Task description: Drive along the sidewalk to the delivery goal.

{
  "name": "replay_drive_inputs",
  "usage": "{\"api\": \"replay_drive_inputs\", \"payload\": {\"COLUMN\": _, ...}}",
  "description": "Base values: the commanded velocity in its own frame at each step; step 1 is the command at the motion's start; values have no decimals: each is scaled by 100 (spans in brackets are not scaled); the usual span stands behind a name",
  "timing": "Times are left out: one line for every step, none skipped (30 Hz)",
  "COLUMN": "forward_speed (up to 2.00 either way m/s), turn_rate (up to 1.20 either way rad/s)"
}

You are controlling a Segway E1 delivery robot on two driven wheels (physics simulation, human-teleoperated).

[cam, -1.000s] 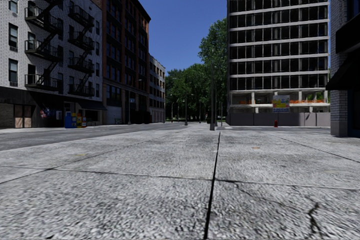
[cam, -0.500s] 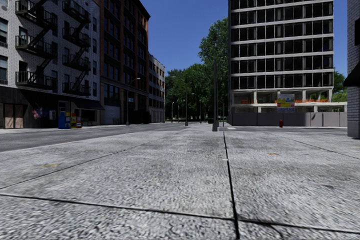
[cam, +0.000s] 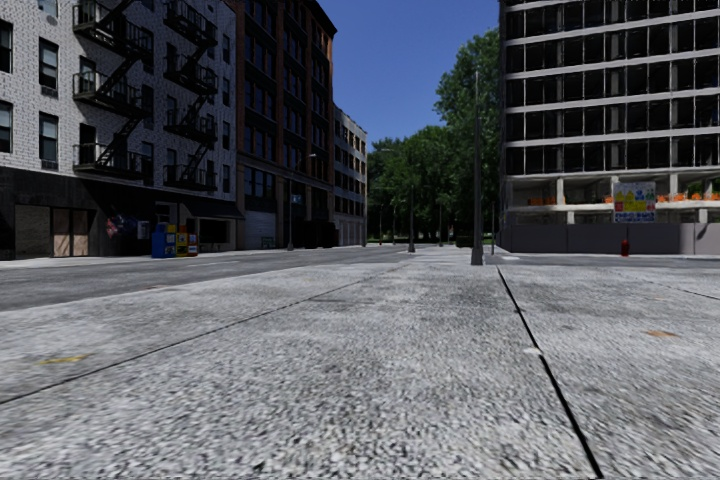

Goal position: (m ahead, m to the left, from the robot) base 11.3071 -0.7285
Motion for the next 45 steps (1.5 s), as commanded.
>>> {"api": "replay_drive_inputs", "payload": {"forward_speed": 200, "turn_rate": 36}}
{"api": "replay_drive_inputs", "payload": {"forward_speed": 200, "turn_rate": 27}}
{"api": "replay_drive_inputs", "payload": {"forward_speed": 200, "turn_rate": 0}}
{"api": "replay_drive_inputs", "payload": {"forward_speed": 200, "turn_rate": 0}}
{"api": "replay_drive_inputs", "payload": {"forward_speed": 200, "turn_rate": 0}}
{"api": "replay_drive_inputs", "payload": {"forward_speed": 200, "turn_rate": 0}}
{"api": "replay_drive_inputs", "payload": {"forward_speed": 200, "turn_rate": 0}}
{"api": "replay_drive_inputs", "payload": {"forward_speed": 200, "turn_rate": 0}}
{"api": "replay_drive_inputs", "payload": {"forward_speed": 200, "turn_rate": 0}}
{"api": "replay_drive_inputs", "payload": {"forward_speed": 200, "turn_rate": 0}}
{"api": "replay_drive_inputs", "payload": {"forward_speed": 200, "turn_rate": 0}}
{"api": "replay_drive_inputs", "payload": {"forward_speed": 200, "turn_rate": 0}}
{"api": "replay_drive_inputs", "payload": {"forward_speed": 200, "turn_rate": 0}}
{"api": "replay_drive_inputs", "payload": {"forward_speed": 200, "turn_rate": 0}}
{"api": "replay_drive_inputs", "payload": {"forward_speed": 200, "turn_rate": 0}}
{"api": "replay_drive_inputs", "payload": {"forward_speed": 200, "turn_rate": 0}}
{"api": "replay_drive_inputs", "payload": {"forward_speed": 200, "turn_rate": 0}}
{"api": "replay_drive_inputs", "payload": {"forward_speed": 200, "turn_rate": 0}}
{"api": "replay_drive_inputs", "payload": {"forward_speed": 200, "turn_rate": 0}}
{"api": "replay_drive_inputs", "payload": {"forward_speed": 200, "turn_rate": 0}}
{"api": "replay_drive_inputs", "payload": {"forward_speed": 200, "turn_rate": 0}}
{"api": "replay_drive_inputs", "payload": {"forward_speed": 200, "turn_rate": 0}}
{"api": "replay_drive_inputs", "payload": {"forward_speed": 200, "turn_rate": 0}}
{"api": "replay_drive_inputs", "payload": {"forward_speed": 200, "turn_rate": 0}}
{"api": "replay_drive_inputs", "payload": {"forward_speed": 200, "turn_rate": 0}}
{"api": "replay_drive_inputs", "payload": {"forward_speed": 200, "turn_rate": 0}}
{"api": "replay_drive_inputs", "payload": {"forward_speed": 200, "turn_rate": 0}}
{"api": "replay_drive_inputs", "payload": {"forward_speed": 200, "turn_rate": 0}}
{"api": "replay_drive_inputs", "payload": {"forward_speed": 200, "turn_rate": 0}}
{"api": "replay_drive_inputs", "payload": {"forward_speed": 200, "turn_rate": 0}}
{"api": "replay_drive_inputs", "payload": {"forward_speed": 200, "turn_rate": 0}}
{"api": "replay_drive_inputs", "payload": {"forward_speed": 200, "turn_rate": 0}}
{"api": "replay_drive_inputs", "payload": {"forward_speed": 200, "turn_rate": 0}}
{"api": "replay_drive_inputs", "payload": {"forward_speed": 200, "turn_rate": 0}}
{"api": "replay_drive_inputs", "payload": {"forward_speed": 200, "turn_rate": 0}}
{"api": "replay_drive_inputs", "payload": {"forward_speed": 200, "turn_rate": 0}}
{"api": "replay_drive_inputs", "payload": {"forward_speed": 200, "turn_rate": 0}}
{"api": "replay_drive_inputs", "payload": {"forward_speed": 200, "turn_rate": 0}}
{"api": "replay_drive_inputs", "payload": {"forward_speed": 200, "turn_rate": 0}}
{"api": "replay_drive_inputs", "payload": {"forward_speed": 200, "turn_rate": 0}}
{"api": "replay_drive_inputs", "payload": {"forward_speed": 200, "turn_rate": 0}}
{"api": "replay_drive_inputs", "payload": {"forward_speed": 200, "turn_rate": 0}}
{"api": "replay_drive_inputs", "payload": {"forward_speed": 200, "turn_rate": 0}}
{"api": "replay_drive_inputs", "payload": {"forward_speed": 200, "turn_rate": 0}}
{"api": "replay_drive_inputs", "payload": {"forward_speed": 200, "turn_rate": 0}}
